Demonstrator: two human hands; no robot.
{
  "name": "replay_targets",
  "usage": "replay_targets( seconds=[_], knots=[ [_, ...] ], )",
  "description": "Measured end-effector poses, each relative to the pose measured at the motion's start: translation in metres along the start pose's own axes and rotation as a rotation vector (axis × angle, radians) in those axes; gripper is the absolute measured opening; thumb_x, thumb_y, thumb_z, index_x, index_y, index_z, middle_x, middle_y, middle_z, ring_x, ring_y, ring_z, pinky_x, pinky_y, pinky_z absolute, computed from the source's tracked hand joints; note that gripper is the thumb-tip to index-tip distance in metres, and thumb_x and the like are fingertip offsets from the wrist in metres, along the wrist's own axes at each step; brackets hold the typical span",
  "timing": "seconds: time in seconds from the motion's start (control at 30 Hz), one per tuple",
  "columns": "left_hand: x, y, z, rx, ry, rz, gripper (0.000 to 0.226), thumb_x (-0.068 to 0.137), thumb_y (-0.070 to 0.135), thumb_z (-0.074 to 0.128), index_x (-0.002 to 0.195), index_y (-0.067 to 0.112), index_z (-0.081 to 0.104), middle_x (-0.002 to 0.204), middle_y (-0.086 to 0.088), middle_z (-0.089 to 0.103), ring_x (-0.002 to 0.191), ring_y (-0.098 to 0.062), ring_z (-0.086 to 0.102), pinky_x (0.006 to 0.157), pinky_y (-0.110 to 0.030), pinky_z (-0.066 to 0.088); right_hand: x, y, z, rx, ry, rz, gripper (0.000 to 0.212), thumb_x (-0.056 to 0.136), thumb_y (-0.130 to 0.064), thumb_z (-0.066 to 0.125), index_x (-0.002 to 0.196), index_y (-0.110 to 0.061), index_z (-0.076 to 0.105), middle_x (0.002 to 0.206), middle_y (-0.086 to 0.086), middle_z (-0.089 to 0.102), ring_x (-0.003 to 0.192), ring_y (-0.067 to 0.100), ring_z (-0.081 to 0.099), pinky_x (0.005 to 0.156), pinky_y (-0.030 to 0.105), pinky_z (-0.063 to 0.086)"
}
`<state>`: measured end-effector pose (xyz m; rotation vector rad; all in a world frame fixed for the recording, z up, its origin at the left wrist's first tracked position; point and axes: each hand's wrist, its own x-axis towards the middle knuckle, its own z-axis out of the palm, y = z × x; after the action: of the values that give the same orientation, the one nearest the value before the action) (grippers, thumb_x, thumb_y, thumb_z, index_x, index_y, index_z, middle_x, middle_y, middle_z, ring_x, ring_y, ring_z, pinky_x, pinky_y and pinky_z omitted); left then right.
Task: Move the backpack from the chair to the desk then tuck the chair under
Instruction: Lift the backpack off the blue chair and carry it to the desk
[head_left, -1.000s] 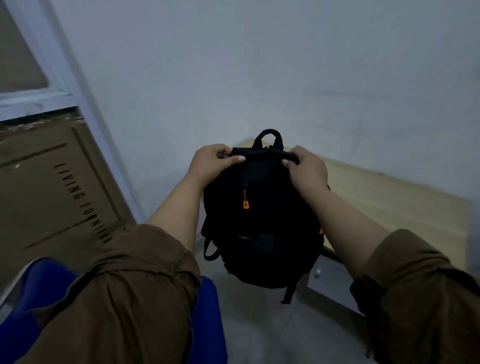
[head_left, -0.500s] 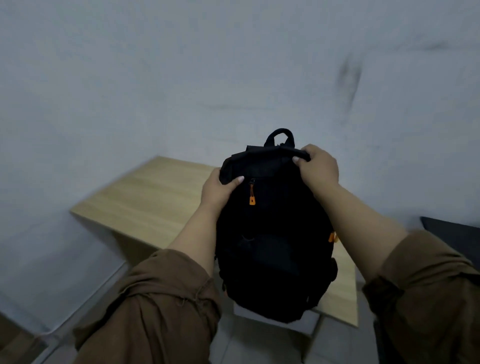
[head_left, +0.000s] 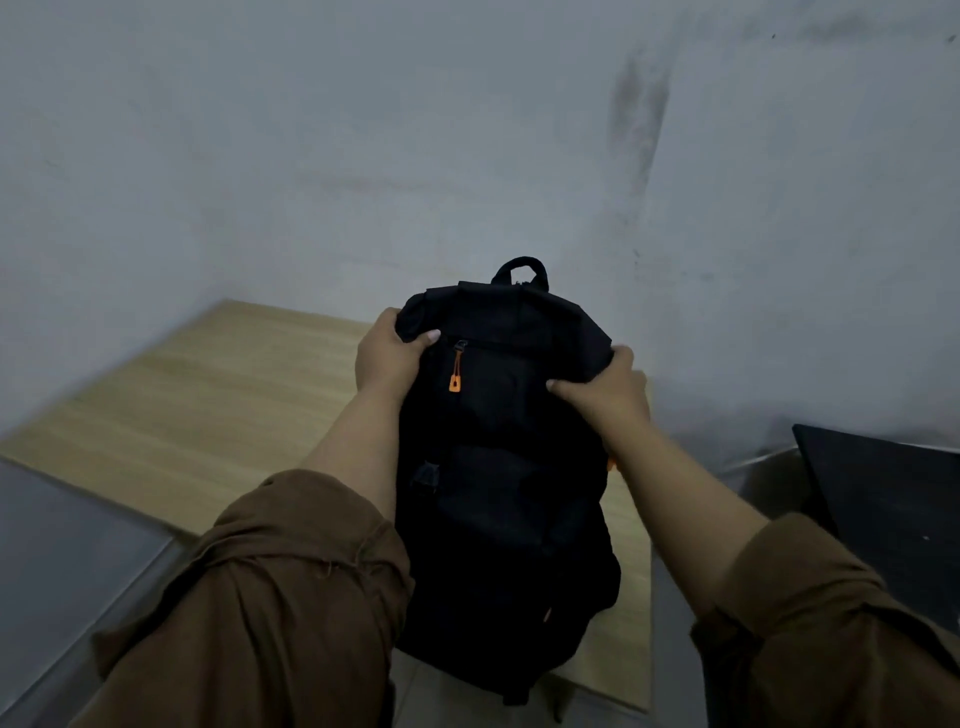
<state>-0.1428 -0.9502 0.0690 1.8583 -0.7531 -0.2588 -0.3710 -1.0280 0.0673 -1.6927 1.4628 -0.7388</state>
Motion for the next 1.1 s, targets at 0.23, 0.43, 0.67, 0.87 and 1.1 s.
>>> replay_targets(
  seconds=[0.23, 0.43, 0.67, 0.87, 1.1],
  knots=[
    [0.003, -0.025, 0.027, 0.038, 0.004, -0.124, 0.057, 0.078, 0.038, 0.072, 0.124, 0.014, 0.047, 0.122, -0.007, 0.064, 0.109, -0.028, 0.061, 0.080, -0.030, 0.044, 0.026, 0.032, 0.026, 0.030, 0.049, 0.084, 0.044, 0.077, -0.020, 0.071, 0.116, -0.010, 0.054, 0.111, 0.012, 0.066, 0.086, 0.028, 0.059, 0.069, 0.031, 0.043],
    [0.018, -0.082, 0.055, 0.253, -0.128, -0.267, 0.030, 0.091, 0.021, 0.057, 0.116, 0.004, 0.057, 0.119, -0.021, 0.064, 0.108, -0.038, 0.059, 0.074, -0.032, 0.039, 0.080, 0.041, 0.042, -0.031, 0.066, 0.086, 0.040, 0.076, -0.022, 0.072, 0.112, -0.009, 0.060, 0.107, 0.013, 0.068, 0.096, 0.035, 0.064, 0.076, 0.037, 0.052],
    [0.084, -0.086, 0.114, 0.309, -0.207, -0.220, 0.017, 0.090, 0.022, 0.059, 0.101, 0.010, 0.064, 0.105, -0.014, 0.068, 0.090, -0.029, 0.060, 0.069, -0.029, 0.037, 0.157, 0.066, 0.060, -0.021, 0.062, 0.285, 0.052, 0.080, -0.015, 0.065, 0.123, 0.003, 0.042, 0.100, 0.015, 0.059, 0.088, 0.034, 0.060, 0.070, 0.038, 0.048],
    [0.141, -0.101, 0.174, 0.322, -0.307, -0.228, 0.019, 0.090, 0.022, 0.058, 0.103, 0.010, 0.065, 0.107, -0.014, 0.069, 0.099, -0.032, 0.063, 0.072, -0.028, 0.039, 0.230, 0.087, 0.075, -0.107, 0.079, 0.343, 0.048, 0.085, -0.012, 0.058, 0.126, 0.003, 0.039, 0.096, 0.013, 0.051, 0.088, 0.032, 0.055, 0.071, 0.035, 0.043],
    [0.169, -0.124, 0.216, 0.389, -0.420, -0.249, 0.021, 0.092, 0.019, 0.054, 0.106, 0.006, 0.063, 0.108, -0.016, 0.067, 0.082, -0.023, 0.052, 0.070, -0.029, 0.038, 0.269, 0.120, 0.104, -0.159, 0.096, 0.405, 0.023, 0.086, -0.018, 0.055, 0.099, 0.000, 0.056, 0.110, 0.023, 0.061, 0.094, 0.035, 0.059, 0.070, 0.033, 0.043]
  ],
)
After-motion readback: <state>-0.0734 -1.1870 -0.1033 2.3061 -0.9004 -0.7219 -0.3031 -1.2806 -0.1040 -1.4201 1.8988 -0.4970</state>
